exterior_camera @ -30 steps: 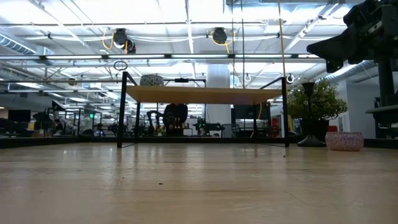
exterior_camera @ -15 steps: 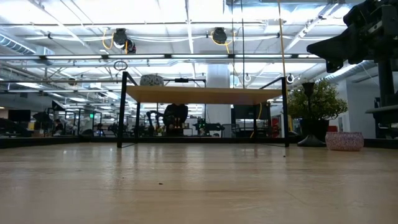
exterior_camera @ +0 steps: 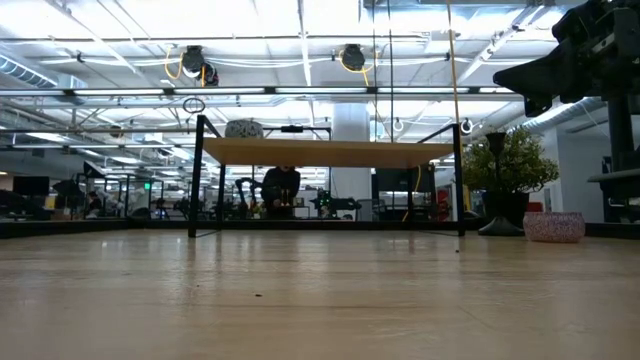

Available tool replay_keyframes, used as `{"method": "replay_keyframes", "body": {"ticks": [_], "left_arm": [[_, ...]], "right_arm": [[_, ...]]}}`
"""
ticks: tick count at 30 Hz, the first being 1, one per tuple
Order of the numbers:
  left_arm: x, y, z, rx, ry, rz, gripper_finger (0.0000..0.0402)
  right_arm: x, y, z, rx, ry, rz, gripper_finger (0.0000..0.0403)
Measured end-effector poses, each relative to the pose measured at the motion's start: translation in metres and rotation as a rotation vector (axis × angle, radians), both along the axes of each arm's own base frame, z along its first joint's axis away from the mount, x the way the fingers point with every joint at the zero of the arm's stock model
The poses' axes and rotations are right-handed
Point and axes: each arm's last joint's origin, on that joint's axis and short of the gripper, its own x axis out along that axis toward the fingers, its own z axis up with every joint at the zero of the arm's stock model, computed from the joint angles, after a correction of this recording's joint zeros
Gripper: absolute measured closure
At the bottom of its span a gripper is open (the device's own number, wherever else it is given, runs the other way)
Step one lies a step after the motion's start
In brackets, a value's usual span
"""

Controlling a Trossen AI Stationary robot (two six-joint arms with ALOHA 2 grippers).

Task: Pick & Place candle stick holders
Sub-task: Put the bottom left black candle holder on the shelf

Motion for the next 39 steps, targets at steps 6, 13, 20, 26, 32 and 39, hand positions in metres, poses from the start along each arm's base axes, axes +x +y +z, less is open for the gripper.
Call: {"method": "replay_keyframes", "body": {"ticks": [6, 13, 20, 26, 32, 39], "left_arm": [[0.004, -0.004, -0.006, 0.023, -0.033, -0.023, 0.0200], [0.006, -0.004, -0.006, 0.019, -0.045, -0.025, 0.0275], [0.007, -0.006, -0.004, -0.011, -0.068, -0.008, 0.0386], [0.012, -0.007, -0.005, -0.026, -0.103, 0.020, 0.0387], [0.020, -0.003, -0.005, -0.040, -0.113, 0.039, 0.0392], [0.030, 0.003, -0.005, -0.051, -0.123, 0.010, 0.0393]], "right_arm": [[0.000, 0.000, 0.000, 0.000, 0.000, 0.000, 0.0403], [0.000, 0.000, 0.000, 0.000, 0.000, 0.000, 0.0403], [0.000, 0.000, 0.000, 0.000, 0.000, 0.000, 0.0403], [0.000, 0.000, 0.000, 0.000, 0.000, 0.000, 0.0403], [0.000, 0.000, 0.000, 0.000, 0.000, 0.000, 0.0403], [0.000, 0.000, 0.000, 0.000, 0.000, 0.000, 0.0403]]}}
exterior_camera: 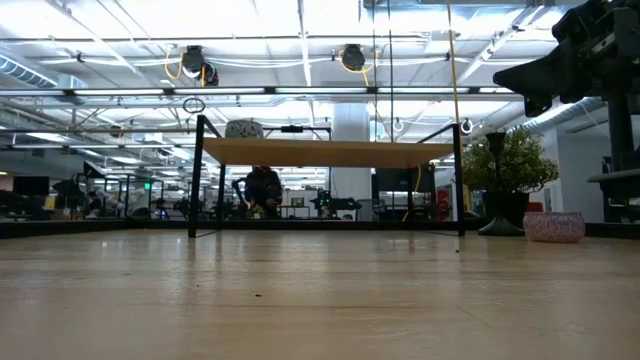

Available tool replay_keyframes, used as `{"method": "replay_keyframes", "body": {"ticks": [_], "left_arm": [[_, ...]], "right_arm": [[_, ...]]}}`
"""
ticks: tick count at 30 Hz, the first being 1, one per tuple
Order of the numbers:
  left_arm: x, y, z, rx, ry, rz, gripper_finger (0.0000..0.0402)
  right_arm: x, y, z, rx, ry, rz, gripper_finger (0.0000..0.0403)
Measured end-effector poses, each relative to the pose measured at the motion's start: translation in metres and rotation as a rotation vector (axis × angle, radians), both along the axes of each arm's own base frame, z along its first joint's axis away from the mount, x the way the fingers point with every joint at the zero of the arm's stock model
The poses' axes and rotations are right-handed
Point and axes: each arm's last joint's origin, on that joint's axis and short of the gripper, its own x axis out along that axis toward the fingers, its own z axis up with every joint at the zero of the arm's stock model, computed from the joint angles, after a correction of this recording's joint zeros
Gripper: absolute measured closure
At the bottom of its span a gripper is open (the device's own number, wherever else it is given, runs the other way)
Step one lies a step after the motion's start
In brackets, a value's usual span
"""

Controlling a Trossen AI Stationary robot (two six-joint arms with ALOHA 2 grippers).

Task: Pick & Place candle stick holders
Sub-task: Put the bottom left black candle holder on the shelf

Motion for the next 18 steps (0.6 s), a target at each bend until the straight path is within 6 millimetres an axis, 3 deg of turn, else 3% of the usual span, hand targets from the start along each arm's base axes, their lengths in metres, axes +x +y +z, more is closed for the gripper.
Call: {"method": "replay_keyframes", "body": {"ticks": [9, 18], "left_arm": [[0.005, 0.011, 0.005, 0.041, -0.069, -0.026, 0.0394], [0.007, 0.033, 0.027, 0.052, -0.222, -0.002, 0.0394]], "right_arm": [[0.000, 0.000, 0.000, 0.000, 0.000, 0.000, 0.0403], [0.000, 0.000, 0.000, 0.000, 0.000, 0.000, 0.0403]]}}
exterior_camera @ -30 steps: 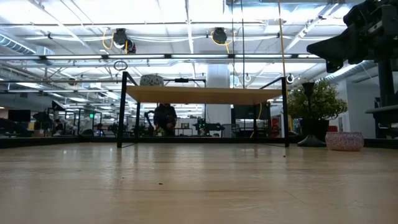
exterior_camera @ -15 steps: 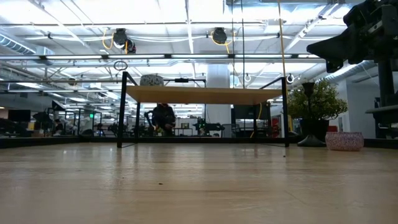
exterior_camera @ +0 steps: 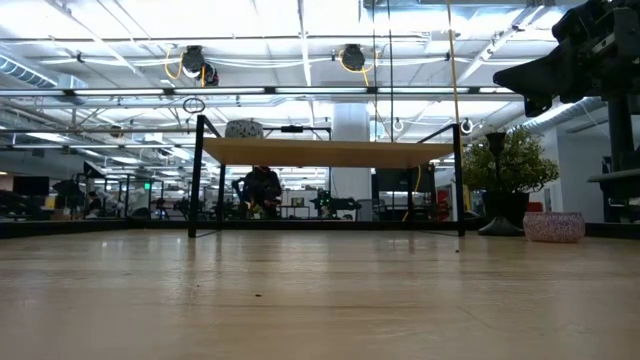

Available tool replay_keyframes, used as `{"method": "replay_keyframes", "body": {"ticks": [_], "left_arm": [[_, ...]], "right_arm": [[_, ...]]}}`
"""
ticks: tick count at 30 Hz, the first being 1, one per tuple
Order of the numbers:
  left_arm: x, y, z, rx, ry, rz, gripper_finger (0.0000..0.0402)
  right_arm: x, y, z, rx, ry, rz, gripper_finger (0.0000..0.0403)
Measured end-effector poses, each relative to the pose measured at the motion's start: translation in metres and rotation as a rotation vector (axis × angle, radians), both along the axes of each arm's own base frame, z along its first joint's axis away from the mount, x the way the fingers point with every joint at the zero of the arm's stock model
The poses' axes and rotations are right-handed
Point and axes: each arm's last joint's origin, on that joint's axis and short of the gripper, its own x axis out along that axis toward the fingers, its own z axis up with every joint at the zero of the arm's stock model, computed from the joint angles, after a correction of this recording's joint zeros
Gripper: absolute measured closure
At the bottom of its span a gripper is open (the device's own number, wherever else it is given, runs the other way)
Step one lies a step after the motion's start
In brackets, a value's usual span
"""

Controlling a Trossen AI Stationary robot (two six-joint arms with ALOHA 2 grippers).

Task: Pick & Place candle stick holders
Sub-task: Put the bottom left black candle holder on the shelf

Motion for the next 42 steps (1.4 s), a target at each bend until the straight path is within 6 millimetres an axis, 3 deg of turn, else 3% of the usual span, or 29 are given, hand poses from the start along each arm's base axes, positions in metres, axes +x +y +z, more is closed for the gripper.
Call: {"method": "replay_keyframes", "body": {"ticks": [8, 18, 29, 38, 42], "left_arm": [[0.020, 0.042, 0.022, -0.025, -0.118, -0.034, 0.0394], [0.064, 0.092, 0.033, -0.123, -0.263, -0.181, 0.0394], [0.115, 0.146, 0.050, -0.182, -0.608, -0.060, 0.0394], [0.149, 0.172, 0.053, -0.199, -0.813, 0.005, 0.0394], [0.163, 0.179, 0.051, -0.229, -0.883, 0.005, 0.0394]], "right_arm": [[0.000, 0.000, 0.000, 0.000, 0.000, 0.000, 0.0403], [0.000, 0.000, 0.000, 0.000, -0.001, 0.000, 0.0403], [-0.001, 0.000, 0.011, 0.210, -0.138, 0.025, 0.0403], [-0.002, 0.000, 0.014, 0.339, -0.177, 0.040, 0.0403], [-0.004, -0.001, 0.022, 0.372, -0.280, 0.017, 0.0403]]}}
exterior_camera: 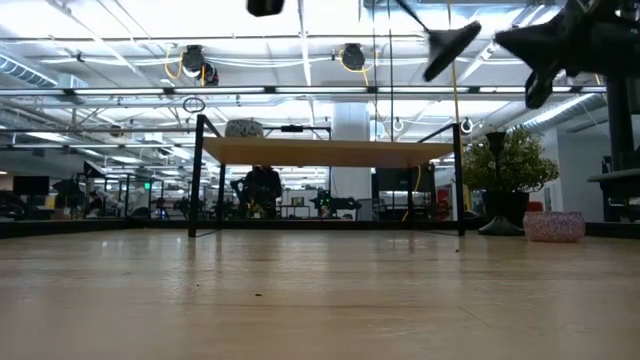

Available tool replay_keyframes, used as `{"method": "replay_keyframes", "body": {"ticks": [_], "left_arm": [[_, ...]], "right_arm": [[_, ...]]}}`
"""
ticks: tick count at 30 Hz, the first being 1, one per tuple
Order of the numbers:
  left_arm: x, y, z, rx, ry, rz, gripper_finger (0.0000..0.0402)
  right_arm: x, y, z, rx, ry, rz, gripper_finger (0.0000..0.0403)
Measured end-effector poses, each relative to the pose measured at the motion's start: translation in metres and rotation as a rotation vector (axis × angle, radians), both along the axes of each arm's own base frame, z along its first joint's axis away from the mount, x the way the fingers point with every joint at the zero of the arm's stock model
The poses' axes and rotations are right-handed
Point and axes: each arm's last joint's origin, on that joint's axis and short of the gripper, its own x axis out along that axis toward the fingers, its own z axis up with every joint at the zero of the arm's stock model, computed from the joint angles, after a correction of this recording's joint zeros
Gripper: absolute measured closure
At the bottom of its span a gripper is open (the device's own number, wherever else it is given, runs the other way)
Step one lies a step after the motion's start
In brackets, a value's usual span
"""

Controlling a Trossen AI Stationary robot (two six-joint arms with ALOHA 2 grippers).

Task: Pick & Place candle stick holders
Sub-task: Put the bottom left black candle holder on the shelf

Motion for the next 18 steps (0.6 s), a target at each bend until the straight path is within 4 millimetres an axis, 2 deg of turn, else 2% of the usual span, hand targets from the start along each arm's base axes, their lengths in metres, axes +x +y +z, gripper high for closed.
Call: {"method": "replay_keyframes", "body": {"ticks": [4, 10, 14, 18], "left_arm": [[0.012, 0.005, -0.006, -0.023, -0.030, -0.015, 0.0394], [0.021, 0.010, -0.008, -0.018, -0.066, -0.018, 0.0394], [0.024, 0.010, -0.009, 0.007, -0.096, -0.031, 0.0394], [0.027, 0.012, -0.011, 0.024, -0.099, -0.036, 0.0394]], "right_arm": [[-0.004, 0.000, 0.011, 0.045, -0.134, 0.002, 0.0403], [-0.007, 0.001, 0.018, 0.092, -0.221, 0.034, 0.0403], [-0.007, 0.001, 0.020, 0.090, -0.241, 0.055, 0.0403], [0.001, 0.001, 0.016, 0.043, -0.161, 0.060, 0.0403]]}}
